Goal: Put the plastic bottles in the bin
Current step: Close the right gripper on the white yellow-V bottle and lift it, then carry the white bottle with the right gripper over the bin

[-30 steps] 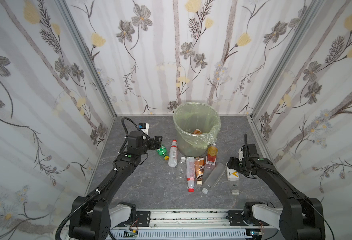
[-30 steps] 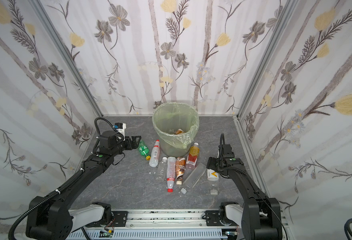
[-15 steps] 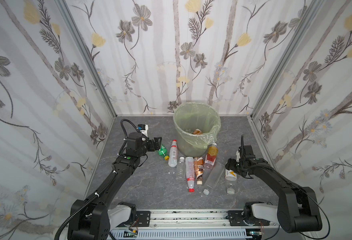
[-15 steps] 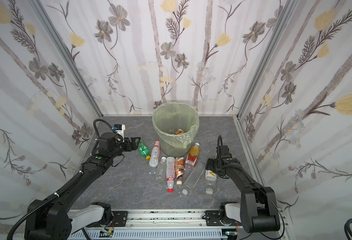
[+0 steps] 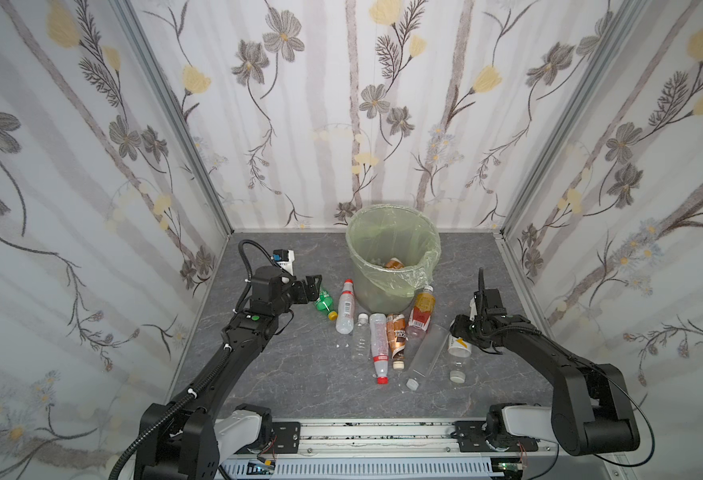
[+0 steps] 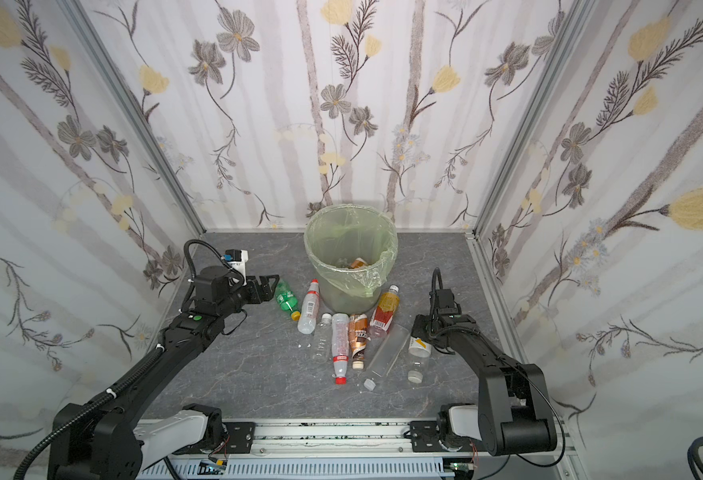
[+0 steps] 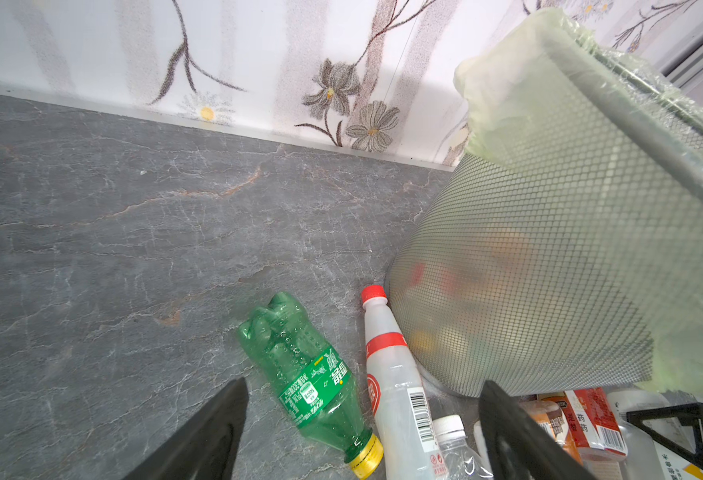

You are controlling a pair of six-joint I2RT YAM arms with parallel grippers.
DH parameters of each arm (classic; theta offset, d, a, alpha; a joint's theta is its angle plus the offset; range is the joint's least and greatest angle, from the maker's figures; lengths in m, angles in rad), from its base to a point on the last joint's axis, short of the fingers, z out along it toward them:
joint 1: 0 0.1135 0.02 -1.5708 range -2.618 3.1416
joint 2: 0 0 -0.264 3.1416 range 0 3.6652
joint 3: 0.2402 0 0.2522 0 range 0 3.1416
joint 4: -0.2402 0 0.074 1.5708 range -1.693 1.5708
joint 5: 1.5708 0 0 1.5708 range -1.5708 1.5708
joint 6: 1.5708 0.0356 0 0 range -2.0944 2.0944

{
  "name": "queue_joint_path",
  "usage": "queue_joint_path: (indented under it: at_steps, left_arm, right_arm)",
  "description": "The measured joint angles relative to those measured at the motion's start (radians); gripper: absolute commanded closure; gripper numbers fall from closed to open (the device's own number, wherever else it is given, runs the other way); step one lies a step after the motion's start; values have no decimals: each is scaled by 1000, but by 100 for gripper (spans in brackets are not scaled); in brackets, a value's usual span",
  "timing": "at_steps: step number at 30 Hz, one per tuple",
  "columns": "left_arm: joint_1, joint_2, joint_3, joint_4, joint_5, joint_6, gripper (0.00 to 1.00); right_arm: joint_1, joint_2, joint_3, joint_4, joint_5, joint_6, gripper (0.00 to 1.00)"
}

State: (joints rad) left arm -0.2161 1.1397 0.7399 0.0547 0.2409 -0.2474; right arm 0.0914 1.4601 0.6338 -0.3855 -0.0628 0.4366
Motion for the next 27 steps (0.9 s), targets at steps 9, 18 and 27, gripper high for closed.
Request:
queue_joint_path:
  at_steps: [9, 18, 27]
  left_arm:
    - [2, 0, 0, 0, 3, 0, 12]
    - [6, 0, 0, 0, 4, -2, 11]
    - [8, -2, 1, 0, 6, -12, 11]
  right_arm:
    - [0, -135, 111, -63, 126, -2, 50]
    - [0, -210, 314, -70, 164, -57, 50]
    - [0, -198, 569, -39, 56, -72, 51]
